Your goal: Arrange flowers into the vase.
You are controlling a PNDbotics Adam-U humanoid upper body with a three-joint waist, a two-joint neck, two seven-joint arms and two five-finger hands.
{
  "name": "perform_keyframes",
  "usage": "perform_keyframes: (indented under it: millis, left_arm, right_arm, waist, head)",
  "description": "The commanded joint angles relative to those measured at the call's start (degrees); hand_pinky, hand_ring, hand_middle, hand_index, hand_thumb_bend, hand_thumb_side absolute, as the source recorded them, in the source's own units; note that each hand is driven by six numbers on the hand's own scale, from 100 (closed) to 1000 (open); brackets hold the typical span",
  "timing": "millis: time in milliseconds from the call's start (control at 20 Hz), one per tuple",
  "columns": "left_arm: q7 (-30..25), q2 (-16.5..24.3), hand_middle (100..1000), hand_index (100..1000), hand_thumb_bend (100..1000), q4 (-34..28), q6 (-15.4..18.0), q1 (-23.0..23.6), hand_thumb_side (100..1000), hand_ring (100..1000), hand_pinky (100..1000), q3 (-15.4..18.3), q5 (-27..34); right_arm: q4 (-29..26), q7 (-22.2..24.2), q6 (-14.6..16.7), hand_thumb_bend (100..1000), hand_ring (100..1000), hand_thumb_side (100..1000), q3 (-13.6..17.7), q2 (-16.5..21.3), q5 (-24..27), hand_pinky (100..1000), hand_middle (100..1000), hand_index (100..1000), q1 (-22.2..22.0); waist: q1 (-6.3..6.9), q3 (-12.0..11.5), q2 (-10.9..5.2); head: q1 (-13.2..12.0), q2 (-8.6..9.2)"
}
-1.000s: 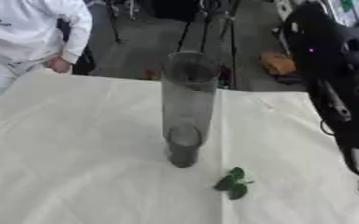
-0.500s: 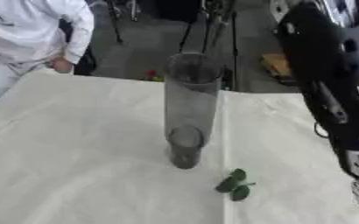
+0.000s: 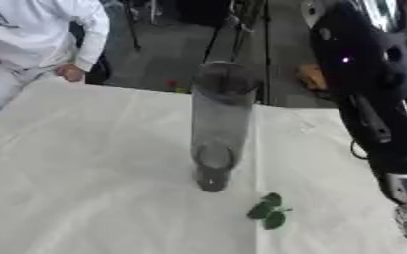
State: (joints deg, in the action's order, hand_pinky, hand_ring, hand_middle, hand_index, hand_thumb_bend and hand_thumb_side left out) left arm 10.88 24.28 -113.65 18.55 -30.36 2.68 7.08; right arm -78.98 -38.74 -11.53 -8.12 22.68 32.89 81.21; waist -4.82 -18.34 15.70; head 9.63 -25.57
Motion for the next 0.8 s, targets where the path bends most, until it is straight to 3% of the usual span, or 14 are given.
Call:
perform_keyframes:
  millis: [50, 400, 800]
  left_arm:
    - [-0.2, 1.3, 905, 963, 100, -0.9, 0.0, -1.0, 1000, 948, 781, 0.0, 0.3]
    - [-0.2, 1.3, 905, 963, 100, -0.9, 0.0, -1.1, 1000, 948, 781, 0.0, 0.4]
    - [-0.2, 1.1, 904, 963, 100, -0.9, 0.1, -1.3, 1000, 948, 782, 0.1, 0.7]
  right_arm:
    - [-1.0, -0.9, -0.8, 255, 100, 407, 0.4, 0.4, 0.6, 100, 100, 100, 1.7]
    - [-5.0, -1.0, -3.8, 241, 100, 416, 0.6, 5.8, 5.4, 100, 100, 100, -1.9]
    - [-6.6, -3.1, -4.9, 236, 100, 422, 0.2, 6.4, 10.1, 100, 100, 100, -3.2]
  waist:
    - [0.28, 0.2, -1.55]
    - [-0.17, 0.6, -1.57]
    - [-0.43, 0.5, -1.49]
  head:
    - [-0.3, 0.57]
    - [-0.7, 0.48]
    - [-1.1, 0.57]
